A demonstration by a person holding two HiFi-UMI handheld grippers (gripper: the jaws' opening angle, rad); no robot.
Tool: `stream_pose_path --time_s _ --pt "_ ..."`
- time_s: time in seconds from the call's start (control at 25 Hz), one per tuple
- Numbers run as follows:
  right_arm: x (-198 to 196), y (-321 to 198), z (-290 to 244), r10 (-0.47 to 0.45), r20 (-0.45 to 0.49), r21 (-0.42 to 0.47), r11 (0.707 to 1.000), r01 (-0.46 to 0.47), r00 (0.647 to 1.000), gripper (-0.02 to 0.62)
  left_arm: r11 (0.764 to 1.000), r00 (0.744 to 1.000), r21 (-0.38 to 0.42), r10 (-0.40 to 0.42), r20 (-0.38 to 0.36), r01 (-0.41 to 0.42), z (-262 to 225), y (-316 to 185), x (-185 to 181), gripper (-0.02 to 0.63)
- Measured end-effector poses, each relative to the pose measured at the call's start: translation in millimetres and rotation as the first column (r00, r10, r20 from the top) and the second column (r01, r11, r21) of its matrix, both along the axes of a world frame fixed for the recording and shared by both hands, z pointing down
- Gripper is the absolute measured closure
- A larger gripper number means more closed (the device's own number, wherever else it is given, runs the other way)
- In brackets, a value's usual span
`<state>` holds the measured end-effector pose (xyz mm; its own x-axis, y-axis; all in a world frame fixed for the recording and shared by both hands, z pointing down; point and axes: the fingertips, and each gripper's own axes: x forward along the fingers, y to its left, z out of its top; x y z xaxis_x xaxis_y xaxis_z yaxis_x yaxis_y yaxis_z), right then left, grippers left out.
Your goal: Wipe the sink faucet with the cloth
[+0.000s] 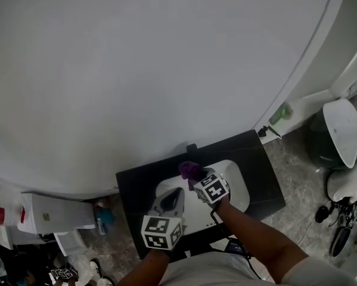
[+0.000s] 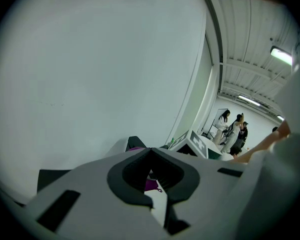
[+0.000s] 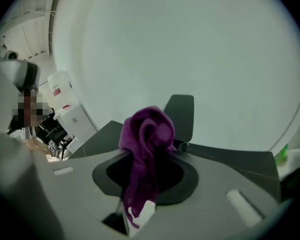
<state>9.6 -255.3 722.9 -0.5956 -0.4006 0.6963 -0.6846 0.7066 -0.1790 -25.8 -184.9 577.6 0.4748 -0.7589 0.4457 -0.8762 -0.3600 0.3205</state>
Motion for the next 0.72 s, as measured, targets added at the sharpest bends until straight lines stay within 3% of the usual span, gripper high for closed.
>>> stream_pose_path --time_s 0.12,0.24,0.36,0.48,0.6,0.72 --pt "4 22 2 0.005 0.012 -0.006 1.0 -0.005 1.0 0.499 1.0 1.0 0.006 0.0 0.001 0.0 -1 1 1 0.598" --pt "11 62 11 -0.031 0.012 -0.082 0.996 0.032 0.999 0.499 1.0 1.0 0.004 -0.016 -0.005 0.016 1 0 -3 0.598" --pt "14 71 -8 -0.042 0.084 -0.079 0.996 0.048 0.996 0.499 1.0 1.0 0.009 -0.024 -0.01 0.024 -1 -2 -6 0.598" --pt "15 26 -60 -0.008 0.156 0.027 1.0 0.004 0.988 0.499 0.999 1.0 0.02 -0.025 -0.005 0.025 -7 -3 -7 0.598" --pt "18 -41 -94 0.031 0.152 0.118 0.992 -0.049 0.988 0.498 0.999 1.0 0.028 -0.026 -0.005 0.026 -13 -1 -2 0.598" --pt "10 -86 -81 0.048 0.115 0.073 0.996 -0.056 0.992 0.497 0.999 1.0 0.033 -0.028 0.0 0.028 -16 1 0 0.598"
